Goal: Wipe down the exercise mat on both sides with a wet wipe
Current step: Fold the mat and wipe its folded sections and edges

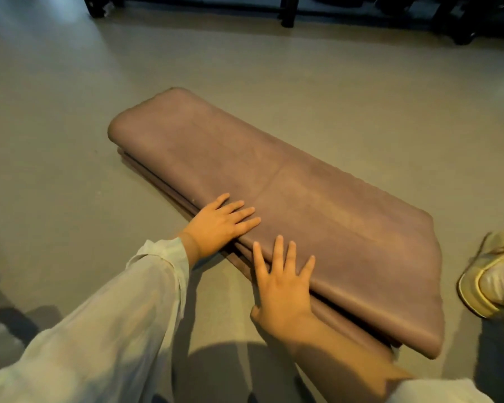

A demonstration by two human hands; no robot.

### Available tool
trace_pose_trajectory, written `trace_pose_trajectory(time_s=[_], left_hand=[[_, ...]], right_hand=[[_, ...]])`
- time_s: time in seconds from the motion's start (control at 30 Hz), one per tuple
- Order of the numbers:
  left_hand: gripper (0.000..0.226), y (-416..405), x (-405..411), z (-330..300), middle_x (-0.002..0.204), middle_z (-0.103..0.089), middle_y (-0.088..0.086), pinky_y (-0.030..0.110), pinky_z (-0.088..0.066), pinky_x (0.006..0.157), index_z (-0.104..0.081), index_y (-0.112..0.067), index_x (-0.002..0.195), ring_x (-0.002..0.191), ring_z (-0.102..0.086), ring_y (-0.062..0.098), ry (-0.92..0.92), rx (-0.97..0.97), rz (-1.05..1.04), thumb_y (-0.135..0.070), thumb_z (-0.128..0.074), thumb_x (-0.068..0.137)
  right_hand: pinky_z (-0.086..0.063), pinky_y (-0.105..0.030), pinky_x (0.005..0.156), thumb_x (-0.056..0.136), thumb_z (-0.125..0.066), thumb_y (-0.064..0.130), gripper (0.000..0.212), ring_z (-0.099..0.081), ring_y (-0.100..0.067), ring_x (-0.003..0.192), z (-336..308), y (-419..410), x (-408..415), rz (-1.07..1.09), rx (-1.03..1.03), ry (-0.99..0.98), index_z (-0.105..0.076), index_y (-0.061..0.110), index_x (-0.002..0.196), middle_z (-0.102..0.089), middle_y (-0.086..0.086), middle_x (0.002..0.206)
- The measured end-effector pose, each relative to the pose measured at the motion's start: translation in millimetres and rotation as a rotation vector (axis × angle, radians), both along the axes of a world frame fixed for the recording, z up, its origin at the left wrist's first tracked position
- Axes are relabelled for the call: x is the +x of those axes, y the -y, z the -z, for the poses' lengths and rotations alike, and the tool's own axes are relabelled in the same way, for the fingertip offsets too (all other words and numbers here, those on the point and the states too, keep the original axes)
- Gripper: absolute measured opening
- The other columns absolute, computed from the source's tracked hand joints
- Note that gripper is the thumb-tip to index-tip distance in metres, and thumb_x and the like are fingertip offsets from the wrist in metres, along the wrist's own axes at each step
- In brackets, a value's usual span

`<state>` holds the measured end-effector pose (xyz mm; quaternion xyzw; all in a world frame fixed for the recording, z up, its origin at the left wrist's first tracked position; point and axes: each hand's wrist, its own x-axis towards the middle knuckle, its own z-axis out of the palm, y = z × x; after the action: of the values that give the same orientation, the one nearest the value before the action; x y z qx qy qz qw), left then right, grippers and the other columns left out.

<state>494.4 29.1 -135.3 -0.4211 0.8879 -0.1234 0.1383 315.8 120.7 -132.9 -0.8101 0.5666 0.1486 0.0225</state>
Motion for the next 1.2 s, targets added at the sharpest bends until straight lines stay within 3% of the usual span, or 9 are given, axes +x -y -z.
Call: trace_pose_trajectory(time_s=[0.3,0.47,0.57,0.7,0.8,0.97,1.03,1.1,1.2], left_hand=[[0.073,-12.1,6.6,6.9,0.159,-0.005,0.004,0.039,0.027,0.105,-0.001,-0.020,0.151,0.146,-0.002,0.022,-0.125,0.016,-0.058,-0.041,-0.043,0.095],[0.104,-24.0,15.9,3.1,0.151,-0.028,0.013,0.049,-0.003,0.111,-0.030,-0.010,0.145,0.141,-0.022,0.029,-0.262,-0.058,-0.014,-0.072,-0.062,0.068],[0.102,-18.0,12.4,3.4,0.142,-0.043,0.018,0.056,-0.025,0.104,-0.045,-0.012,0.138,0.132,-0.040,0.035,-0.286,-0.153,-0.037,-0.050,-0.085,0.052],[0.092,7.1,30.7,-4.0,0.145,-0.036,0.024,0.061,-0.021,0.105,-0.044,-0.018,0.140,0.133,-0.034,0.044,-0.386,-0.203,-0.259,-0.011,-0.083,0.057],[0.084,29.7,57.9,-7.8,0.144,-0.036,0.026,0.064,-0.020,0.104,-0.045,-0.017,0.139,0.132,-0.034,0.047,-0.364,-0.236,-0.275,-0.002,-0.078,0.063],[0.076,55.2,87.1,3.4,0.151,-0.027,0.018,0.055,-0.010,0.112,-0.023,-0.023,0.149,0.140,-0.024,0.036,-0.282,-0.183,-0.355,-0.012,-0.061,0.084],[0.068,60.3,89.1,9.7,0.151,-0.030,0.012,0.046,-0.013,0.113,-0.021,-0.019,0.149,0.138,-0.028,0.029,-0.229,-0.117,-0.392,-0.013,-0.052,0.089],[0.055,64.2,88.7,7.2,0.143,-0.041,0.009,0.038,-0.028,0.106,-0.031,-0.016,0.144,0.129,-0.041,0.027,-0.146,-0.057,-0.377,-0.014,-0.048,0.091],[0.038,65.6,86.6,-10.6,0.122,-0.055,0.002,0.032,-0.045,0.083,-0.045,-0.020,0.130,0.109,-0.053,0.023,-0.061,-0.059,-0.357,-0.020,-0.048,0.092]], right_hand=[[-0.019,-0.067,0.103,0.092,-0.053,0.025,0.101,0.000,-0.049,0.139,1.0,24.7,16.1,-0.065,0.008,-0.030,0.039,0.018,0.132,0.014,-0.026,0.153],[-0.037,-0.047,0.100,0.084,-0.061,0.019,0.100,-0.023,-0.036,0.135,-16.9,41.7,-2.7,-0.082,0.057,0.079,0.016,0.020,0.148,-0.005,-0.012,0.156],[-0.044,-0.036,0.090,0.083,-0.060,0.019,0.098,-0.032,-0.030,0.128,-23.2,49.5,-11.3,-0.093,0.033,0.148,0.013,0.022,0.149,-0.011,-0.004,0.156],[-0.047,-0.033,0.083,0.079,-0.059,0.017,0.093,-0.038,-0.028,0.125,-30.2,51.4,-16.2,-0.063,-0.053,0.181,0.001,0.021,0.151,-0.019,-0.004,0.155],[-0.052,-0.044,0.081,0.056,-0.080,0.014,0.102,-0.052,-0.037,0.118,-32.6,50.1,-14.9,-0.067,-0.133,0.152,-0.032,0.015,0.146,-0.043,-0.017,0.143],[-0.042,-0.067,0.083,0.029,-0.092,0.023,0.124,-0.053,-0.046,0.116,-23.2,50.9,-17.4,-0.077,-0.108,0.084,-0.039,0.022,0.142,-0.049,-0.019,0.138],[-0.029,-0.068,0.096,0.058,-0.084,0.034,0.129,-0.029,-0.045,0.135,-23.4,49.9,-21.2,-0.038,-0.016,0.010,0.010,0.036,0.147,-0.017,-0.018,0.155],[-0.028,-0.055,0.104,0.082,-0.065,0.030,0.123,-0.010,-0.036,0.142,-20.0,50.2,-30.9,-0.007,-0.001,0.006,0.051,0.036,0.121,0.013,-0.012,0.156],[-0.040,-0.029,0.076,0.086,-0.058,0.025,0.107,-0.039,-0.025,0.130,-30.3,60.0,-34.3,0.028,0.026,-0.041,0.035,0.027,0.140,-0.017,-0.005,0.155]])
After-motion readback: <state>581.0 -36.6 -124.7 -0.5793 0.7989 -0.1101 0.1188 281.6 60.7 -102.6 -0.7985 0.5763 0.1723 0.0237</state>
